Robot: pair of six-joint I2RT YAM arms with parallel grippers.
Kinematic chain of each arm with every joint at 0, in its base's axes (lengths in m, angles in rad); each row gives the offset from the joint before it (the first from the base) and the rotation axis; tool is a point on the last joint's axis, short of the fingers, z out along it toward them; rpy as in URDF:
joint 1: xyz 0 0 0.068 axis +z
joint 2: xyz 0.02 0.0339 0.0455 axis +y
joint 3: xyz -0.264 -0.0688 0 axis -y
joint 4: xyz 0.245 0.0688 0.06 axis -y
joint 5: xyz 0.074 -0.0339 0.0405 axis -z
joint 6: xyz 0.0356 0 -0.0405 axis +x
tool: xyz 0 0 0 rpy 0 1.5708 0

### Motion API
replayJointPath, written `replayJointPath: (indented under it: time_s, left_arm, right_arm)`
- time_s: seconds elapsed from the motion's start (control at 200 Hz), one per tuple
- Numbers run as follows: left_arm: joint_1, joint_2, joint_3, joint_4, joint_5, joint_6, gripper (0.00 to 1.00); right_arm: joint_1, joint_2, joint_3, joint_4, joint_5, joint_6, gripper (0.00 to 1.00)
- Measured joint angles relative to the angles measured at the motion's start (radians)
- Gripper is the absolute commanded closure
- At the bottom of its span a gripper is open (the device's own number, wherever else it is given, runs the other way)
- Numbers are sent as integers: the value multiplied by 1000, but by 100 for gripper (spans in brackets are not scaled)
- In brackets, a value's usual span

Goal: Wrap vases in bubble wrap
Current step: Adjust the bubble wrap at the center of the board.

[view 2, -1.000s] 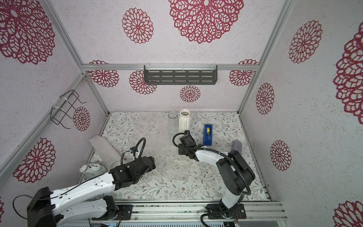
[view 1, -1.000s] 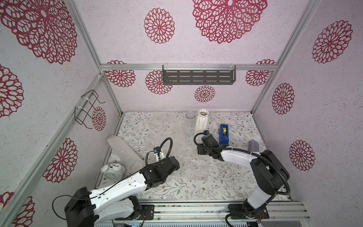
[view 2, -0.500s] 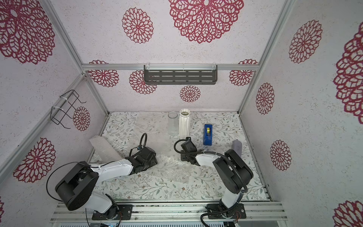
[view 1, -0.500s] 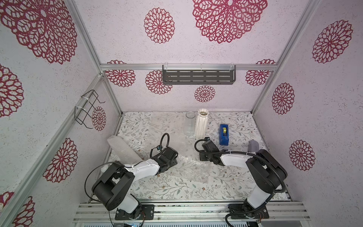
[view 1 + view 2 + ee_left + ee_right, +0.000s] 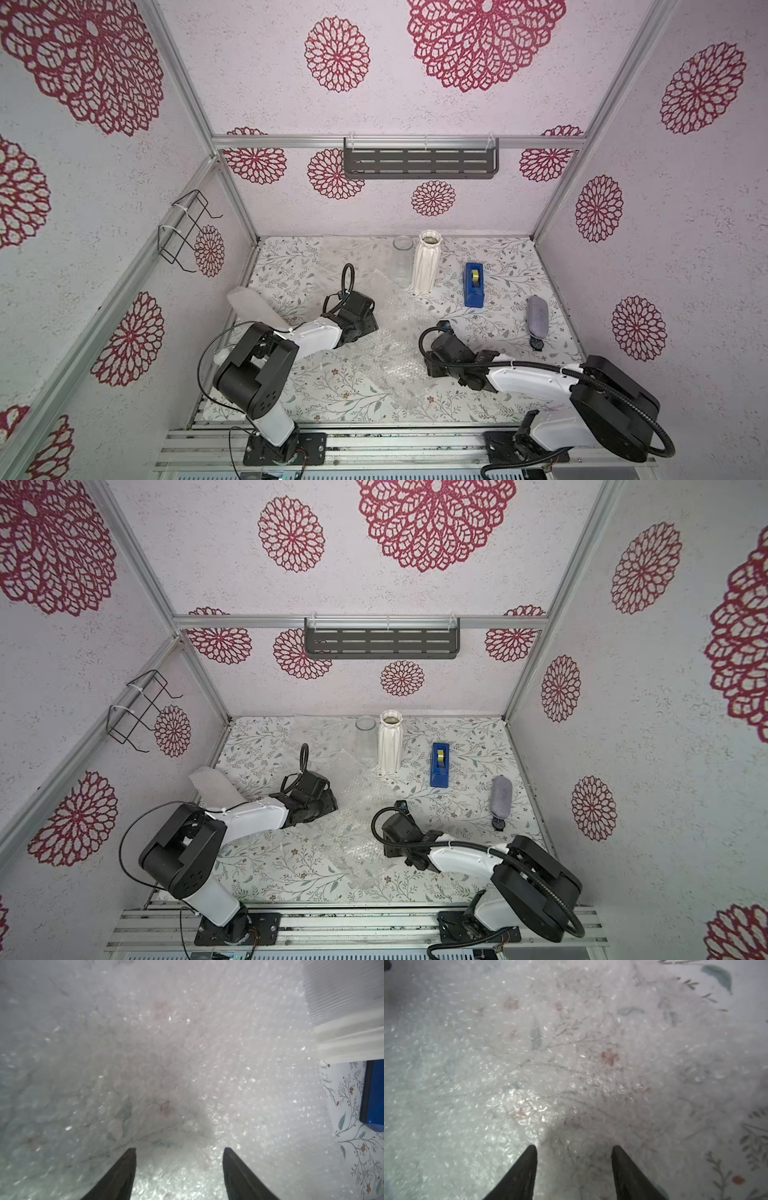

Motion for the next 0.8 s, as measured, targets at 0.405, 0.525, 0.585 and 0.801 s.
replayJointPath:
  time_s: [0.405, 0.525, 0.585, 0.801]
  left_arm:
    - [-68, -296, -159, -95, -69, -52, 25]
    - [-69, -268, -211, -93, -61, -87, 25]
    - [-66, -244, -215, -81, -56, -97, 25]
    - [-19, -159, -198, -31, -21, -85, 26]
  right_arm:
    - [-172, 36, 185, -13, 67, -146, 38]
    - [-205, 155, 227, 11, 47, -179, 38]
    - [-205, 206, 233, 16, 31, -191, 38]
    - [-196, 246, 186, 37, 9, -207, 40]
